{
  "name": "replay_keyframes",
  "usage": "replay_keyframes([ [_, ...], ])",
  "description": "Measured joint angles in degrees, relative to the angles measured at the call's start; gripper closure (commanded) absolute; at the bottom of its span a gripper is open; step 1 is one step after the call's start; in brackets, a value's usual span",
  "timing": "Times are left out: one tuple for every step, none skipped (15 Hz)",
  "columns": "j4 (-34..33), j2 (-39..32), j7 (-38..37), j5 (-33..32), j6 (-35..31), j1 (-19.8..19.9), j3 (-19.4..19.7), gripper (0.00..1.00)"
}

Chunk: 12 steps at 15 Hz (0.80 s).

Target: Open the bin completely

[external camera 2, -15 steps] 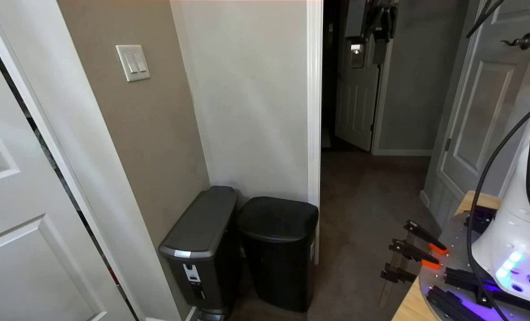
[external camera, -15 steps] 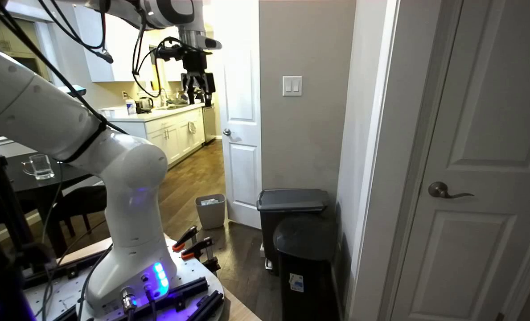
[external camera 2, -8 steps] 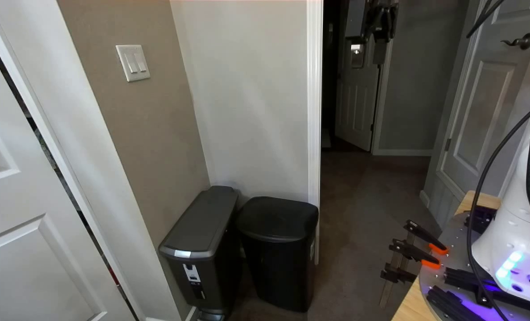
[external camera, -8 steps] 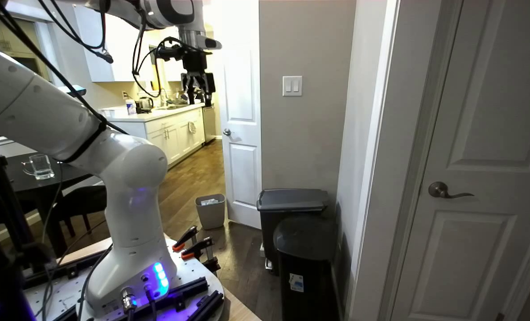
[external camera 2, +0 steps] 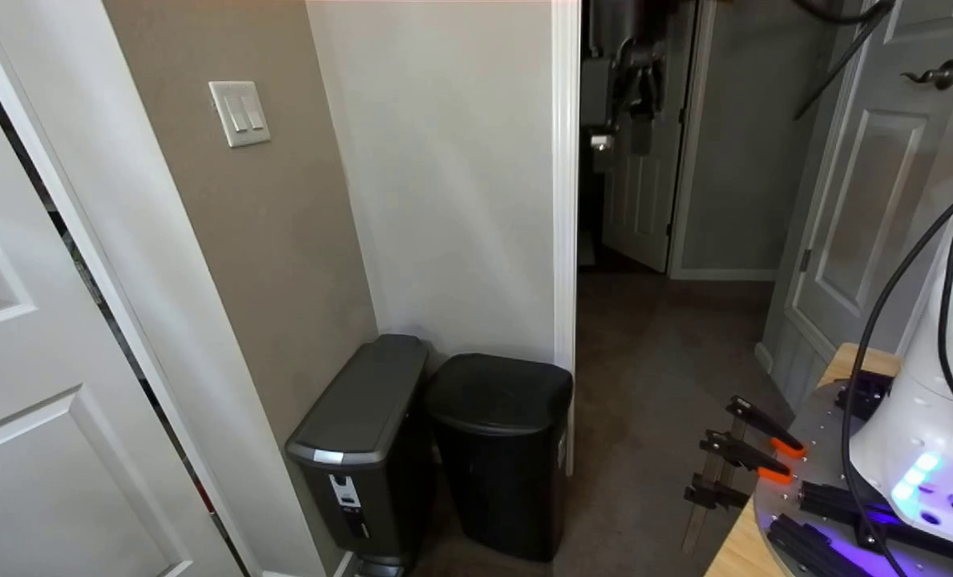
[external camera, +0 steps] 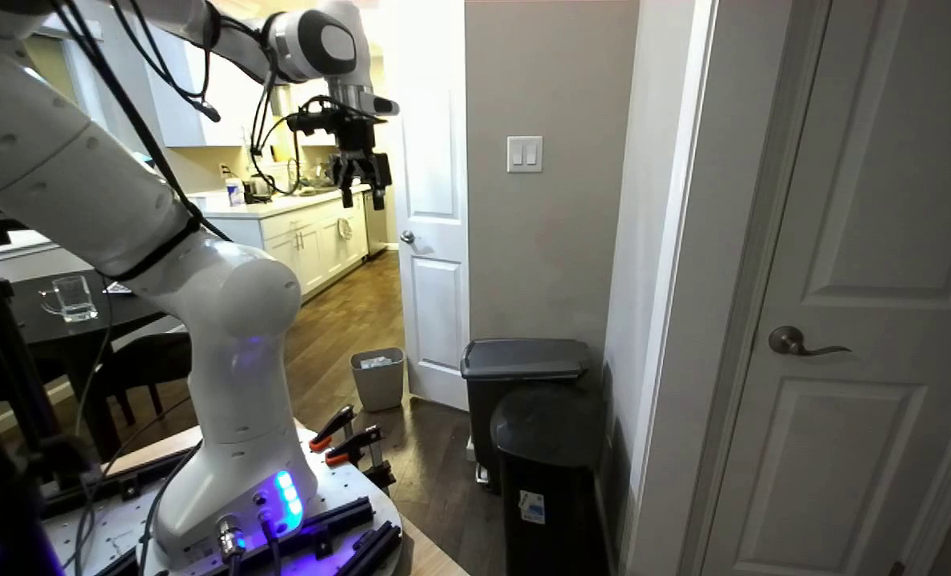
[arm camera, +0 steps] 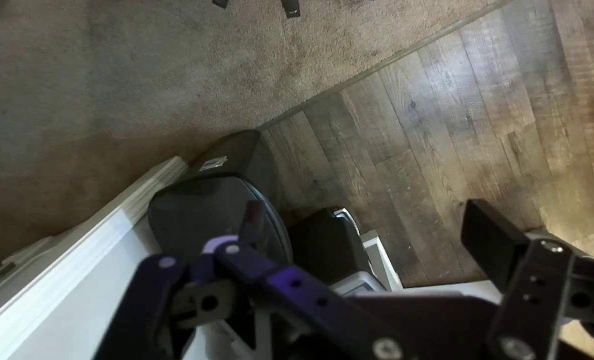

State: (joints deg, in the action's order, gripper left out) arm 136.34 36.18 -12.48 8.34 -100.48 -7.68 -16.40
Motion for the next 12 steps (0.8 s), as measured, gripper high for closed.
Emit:
replay_keyframes([
  [-0.09, -3.60, 0.25, -0.26, -2.62, 0.00, -0.79, 0.00],
  [-0.43, -7.41, 0.30, -0.88, -4.73, 0.13, -1.59, 0.00],
  [-1.06, -11.28, 0.30, -1.81, -6.13, 0.50, -2.35, 0.00],
  [-2.16, -15.20, 0.30, -3.14, -6.75, 1.06, -3.02, 0.00],
  [-3.66, -19.08, 0.30, -4.93, -6.84, 1.76, -3.52, 0.00],
  [-5.46, -22.86, 0.30, -6.85, -6.83, 2.42, -3.75, 0.00],
  [-7.59, -26.65, 0.30, -8.98, -6.73, 3.01, -3.76, 0.00],
  [-10.16, -30.59, 0.30, -11.16, -6.48, 3.58, -3.69, 0.00],
  [-12.95, -34.39, 0.28, -13.34, -5.92, 3.52, -3.05, 0.00],
  [-16.09, -38.26, 0.28, -15.37, -4.95, 2.99, -2.01, 0.00],
  [-19.60, -42.26, 0.28, -17.15, -3.49, 2.27, -0.86, 0.00],
  [-23.06, -46.04, 0.27, -18.54, -1.90, 1.39, 0.28, 0.00],
])
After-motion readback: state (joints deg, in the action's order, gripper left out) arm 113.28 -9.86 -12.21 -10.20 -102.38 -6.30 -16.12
